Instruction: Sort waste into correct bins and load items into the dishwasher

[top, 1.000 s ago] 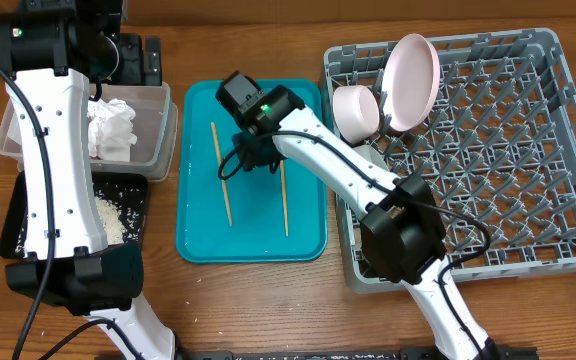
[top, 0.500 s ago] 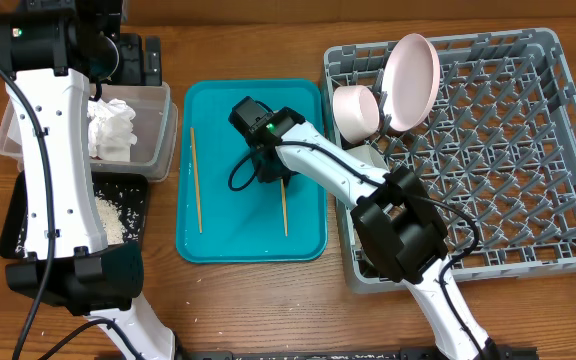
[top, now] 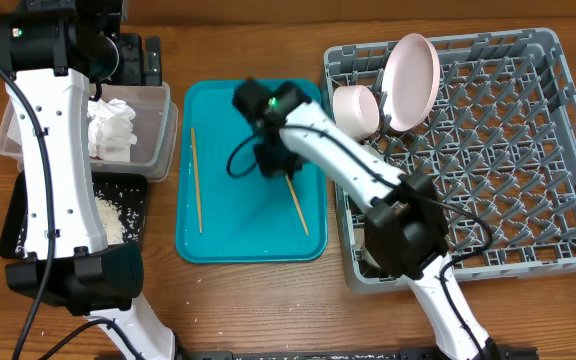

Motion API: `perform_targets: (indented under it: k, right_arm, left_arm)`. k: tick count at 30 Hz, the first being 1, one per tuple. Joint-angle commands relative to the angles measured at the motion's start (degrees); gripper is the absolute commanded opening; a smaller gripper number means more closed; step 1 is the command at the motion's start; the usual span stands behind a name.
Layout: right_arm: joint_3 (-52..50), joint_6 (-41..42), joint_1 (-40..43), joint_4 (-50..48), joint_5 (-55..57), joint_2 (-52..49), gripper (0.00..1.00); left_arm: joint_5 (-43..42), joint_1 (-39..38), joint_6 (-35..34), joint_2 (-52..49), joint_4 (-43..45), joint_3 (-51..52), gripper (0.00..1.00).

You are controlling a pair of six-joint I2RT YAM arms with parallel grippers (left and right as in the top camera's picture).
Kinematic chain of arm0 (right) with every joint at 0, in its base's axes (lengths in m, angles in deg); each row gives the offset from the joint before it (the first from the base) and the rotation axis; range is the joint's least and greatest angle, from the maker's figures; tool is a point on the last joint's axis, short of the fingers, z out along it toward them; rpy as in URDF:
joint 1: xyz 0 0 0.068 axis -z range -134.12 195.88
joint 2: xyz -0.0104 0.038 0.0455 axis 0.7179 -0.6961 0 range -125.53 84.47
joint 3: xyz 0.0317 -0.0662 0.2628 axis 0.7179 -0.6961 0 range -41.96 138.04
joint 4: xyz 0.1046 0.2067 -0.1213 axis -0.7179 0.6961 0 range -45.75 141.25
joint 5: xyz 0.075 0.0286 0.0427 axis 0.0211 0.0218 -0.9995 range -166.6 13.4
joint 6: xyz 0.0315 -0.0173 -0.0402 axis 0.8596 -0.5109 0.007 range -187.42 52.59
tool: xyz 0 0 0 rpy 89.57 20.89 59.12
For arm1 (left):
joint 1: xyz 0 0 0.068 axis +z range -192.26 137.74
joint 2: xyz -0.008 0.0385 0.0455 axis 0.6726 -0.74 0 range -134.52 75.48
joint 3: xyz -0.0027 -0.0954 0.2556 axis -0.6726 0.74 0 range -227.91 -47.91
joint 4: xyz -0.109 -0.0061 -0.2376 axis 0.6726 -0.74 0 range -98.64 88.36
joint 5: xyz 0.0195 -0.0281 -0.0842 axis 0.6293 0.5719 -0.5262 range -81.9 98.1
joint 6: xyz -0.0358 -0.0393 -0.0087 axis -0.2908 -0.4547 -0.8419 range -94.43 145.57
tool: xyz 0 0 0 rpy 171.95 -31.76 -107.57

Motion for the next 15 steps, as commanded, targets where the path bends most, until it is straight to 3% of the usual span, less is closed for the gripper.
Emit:
perform_targets:
  k: [1,4,6,11,15]
  right_arm:
    - [16.5,-1.9,1.0,6.5,2.1,2.4,0.04]
    - [28.3,-1.8,1.5,14.6,5.2,2.4,0.04]
    - [30.4,-1.9,1.9,14.5,4.1,3.9,0.04]
    - [29.4,-1.5,3.2,14.5,3.9,11.3,0.04]
    - [21.2,-1.7,6.3,14.5,4.7,20.8,0.04]
  left_arm:
    - [0.3,-0.4,-0.7,-0.5,0.2,-1.0,1.00]
    - [0.3,-0.4,-0.7,-0.5,0.2,-1.0,1.00]
    - [0.3,-0.4,-0.7,-0.5,0.2,-1.0,1.00]
    - [0.3,-0.4,-0.7,-0.5,0.2,-1.0,1.00]
    - [0.3,-0.4,-0.7,-0.5,0.2,-1.0,1.00]
